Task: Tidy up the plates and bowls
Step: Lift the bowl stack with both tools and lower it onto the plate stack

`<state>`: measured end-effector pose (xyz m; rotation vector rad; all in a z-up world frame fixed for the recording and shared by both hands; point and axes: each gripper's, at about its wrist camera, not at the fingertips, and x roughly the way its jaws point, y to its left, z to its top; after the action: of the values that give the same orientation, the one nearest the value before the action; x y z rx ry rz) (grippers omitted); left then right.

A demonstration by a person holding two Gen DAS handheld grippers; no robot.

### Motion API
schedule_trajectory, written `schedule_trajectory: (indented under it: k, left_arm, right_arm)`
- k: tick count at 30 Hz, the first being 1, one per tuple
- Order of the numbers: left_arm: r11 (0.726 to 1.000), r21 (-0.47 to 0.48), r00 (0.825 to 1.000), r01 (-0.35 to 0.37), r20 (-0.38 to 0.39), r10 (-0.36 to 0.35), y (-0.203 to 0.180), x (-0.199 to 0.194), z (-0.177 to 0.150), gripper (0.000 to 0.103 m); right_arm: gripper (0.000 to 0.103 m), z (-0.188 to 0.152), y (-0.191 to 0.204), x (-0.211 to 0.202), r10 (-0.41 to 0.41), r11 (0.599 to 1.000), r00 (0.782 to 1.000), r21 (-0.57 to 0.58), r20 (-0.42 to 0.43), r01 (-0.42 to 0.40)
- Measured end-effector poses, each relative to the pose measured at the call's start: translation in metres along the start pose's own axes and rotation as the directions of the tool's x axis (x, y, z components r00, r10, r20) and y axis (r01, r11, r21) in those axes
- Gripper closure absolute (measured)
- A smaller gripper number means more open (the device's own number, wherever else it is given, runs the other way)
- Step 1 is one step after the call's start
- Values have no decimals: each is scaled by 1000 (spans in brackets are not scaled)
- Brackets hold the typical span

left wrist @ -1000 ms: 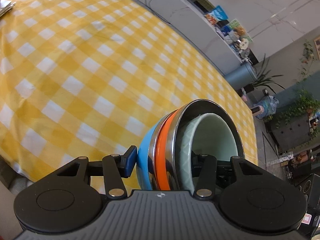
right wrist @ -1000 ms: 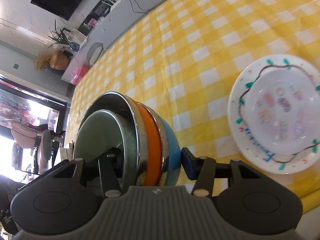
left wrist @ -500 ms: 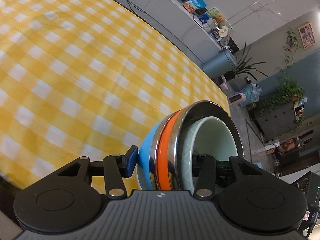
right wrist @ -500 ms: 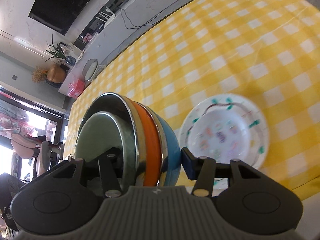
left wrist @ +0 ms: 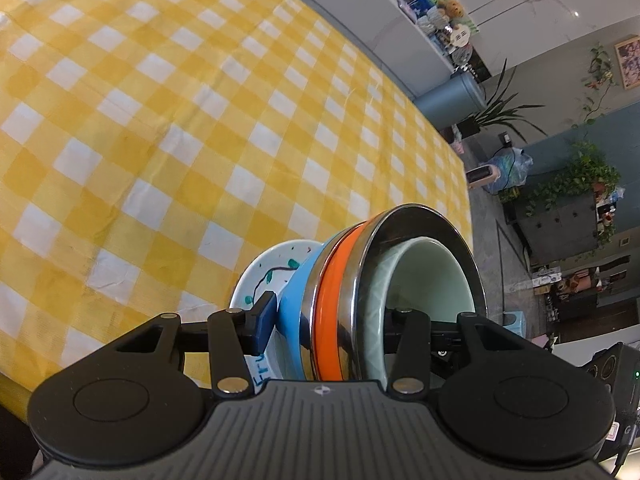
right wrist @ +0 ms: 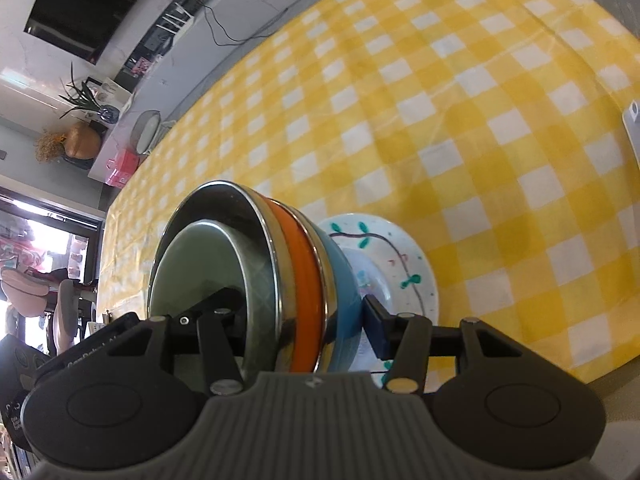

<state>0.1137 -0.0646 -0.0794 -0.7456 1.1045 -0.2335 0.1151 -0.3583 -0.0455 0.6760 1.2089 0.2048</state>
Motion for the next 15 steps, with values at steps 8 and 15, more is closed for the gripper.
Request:
schedule_trajectory:
  k: [8, 15]
  left_arm:
    - [1000, -5, 999, -28, -20, 28, 4, 9, -2, 52]
    - [999, 10, 999, -30, -20, 31, 5, 8, -3, 52]
  right_arm:
    - [52, 1, -11, 11, 2, 1000, 1000, 10, -29, -2]
    - [52, 4, -19, 14, 32, 999, 999, 17, -31, -32]
